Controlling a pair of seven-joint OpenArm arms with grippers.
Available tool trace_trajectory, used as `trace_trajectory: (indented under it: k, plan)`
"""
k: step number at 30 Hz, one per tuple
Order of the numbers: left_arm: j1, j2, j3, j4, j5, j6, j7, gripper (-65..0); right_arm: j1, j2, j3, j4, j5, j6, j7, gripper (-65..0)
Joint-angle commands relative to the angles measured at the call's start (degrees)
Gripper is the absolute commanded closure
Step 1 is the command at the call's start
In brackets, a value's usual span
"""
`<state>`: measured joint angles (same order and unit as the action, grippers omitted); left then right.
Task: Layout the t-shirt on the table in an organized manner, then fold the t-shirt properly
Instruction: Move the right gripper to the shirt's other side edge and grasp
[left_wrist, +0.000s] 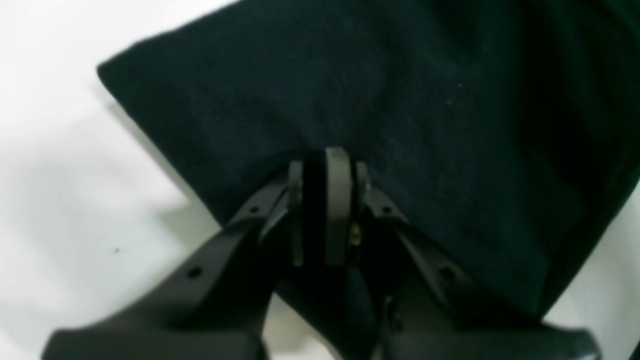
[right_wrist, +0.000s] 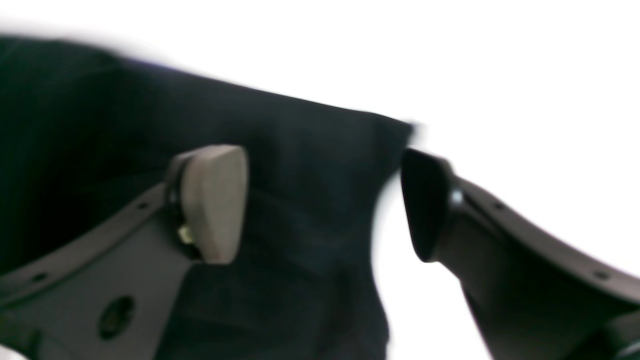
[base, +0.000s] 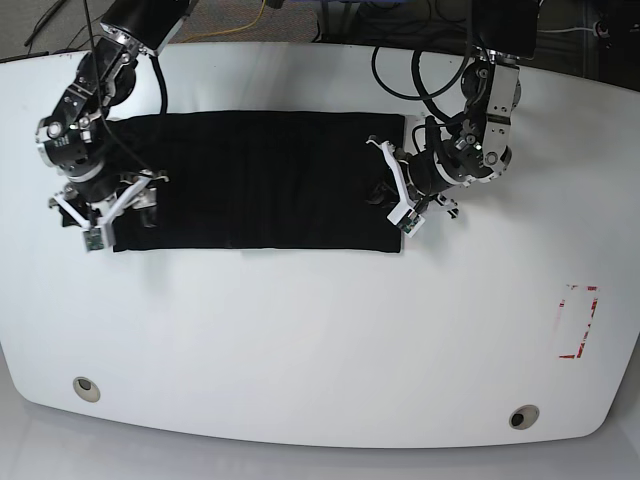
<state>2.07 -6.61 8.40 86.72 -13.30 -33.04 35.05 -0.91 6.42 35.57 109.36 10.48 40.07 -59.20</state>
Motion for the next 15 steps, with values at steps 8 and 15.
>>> trace_trajectory:
  k: [8, 15]
  plan:
    - [-0.61, -0.29, -0.1, 0.97, -0.72, -0.15, -0.98, -3.4, 4.64, 0.66, 11.68, -9.89, 0.11, -0.07, -1.94, -59.7]
    - [0.0, -0.29, -0.1, 0.97, -0.72, -0.15, -0.98, -3.4, 7.72, 3.56, 18.27, -23.95, 4.16, -0.07, -3.61, -59.8]
